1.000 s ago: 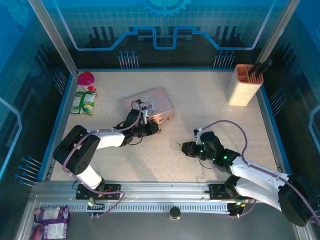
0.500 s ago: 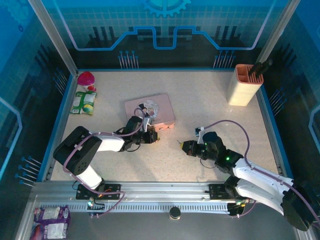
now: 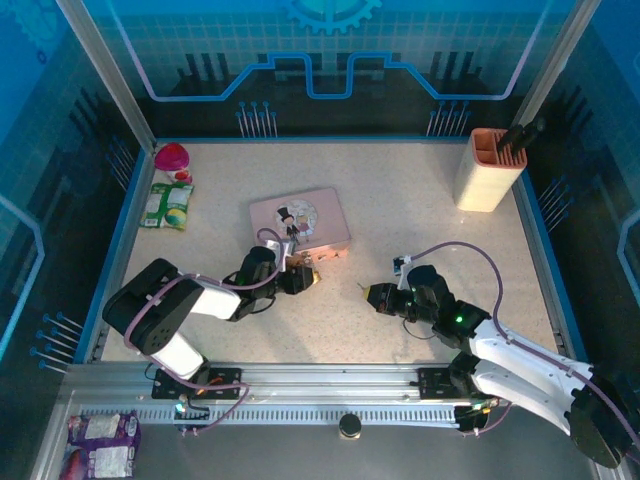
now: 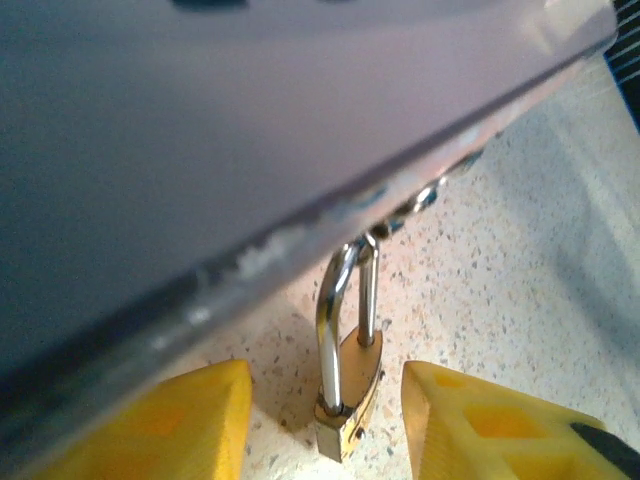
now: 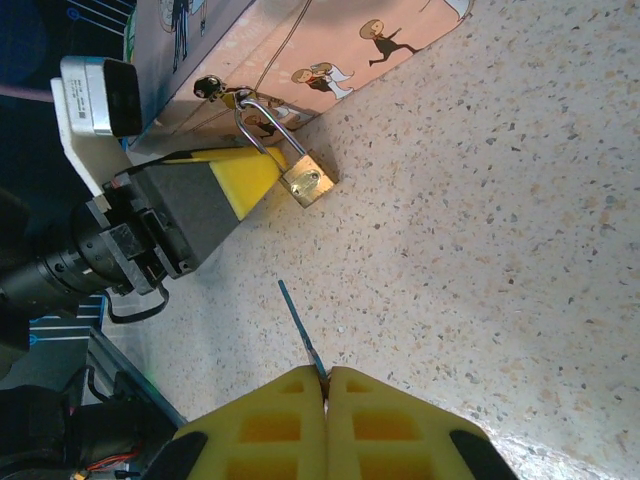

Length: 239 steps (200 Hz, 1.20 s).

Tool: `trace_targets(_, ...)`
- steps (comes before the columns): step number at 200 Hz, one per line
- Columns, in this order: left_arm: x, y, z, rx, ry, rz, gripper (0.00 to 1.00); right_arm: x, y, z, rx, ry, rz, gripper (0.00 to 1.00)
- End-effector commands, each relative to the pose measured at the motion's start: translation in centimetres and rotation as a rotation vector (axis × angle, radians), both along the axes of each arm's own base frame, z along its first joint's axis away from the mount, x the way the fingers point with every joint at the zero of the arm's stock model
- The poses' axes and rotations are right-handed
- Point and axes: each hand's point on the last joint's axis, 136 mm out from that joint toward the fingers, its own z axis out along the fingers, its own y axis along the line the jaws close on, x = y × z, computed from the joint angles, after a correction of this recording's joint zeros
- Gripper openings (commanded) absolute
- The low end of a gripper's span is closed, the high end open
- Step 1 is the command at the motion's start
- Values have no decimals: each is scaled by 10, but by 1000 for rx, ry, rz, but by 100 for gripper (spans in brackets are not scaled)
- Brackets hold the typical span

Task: Unlock a padlock with a key

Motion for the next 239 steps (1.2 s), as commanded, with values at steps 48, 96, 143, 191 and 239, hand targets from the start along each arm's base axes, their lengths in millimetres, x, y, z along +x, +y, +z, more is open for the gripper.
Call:
trace_targets(48, 2, -16, 0, -3, -29, 25, 47, 5, 5, 10, 23, -13, 1, 0)
trace_targets(96, 2, -15, -14, 20, 17, 63, 45, 4, 7, 7, 38, -3, 2, 0)
trace_targets(143, 3, -11, -18, 27, 20, 95, 37, 4, 9, 5, 45, 5, 5, 0)
trace_targets(191, 3, -16, -7, -27, 5, 83, 16, 5, 14, 0, 52, 19, 7, 0)
trace_targets(239, 0, -24, 14, -123, 7, 73, 10, 4, 23, -5, 57, 40, 22, 0)
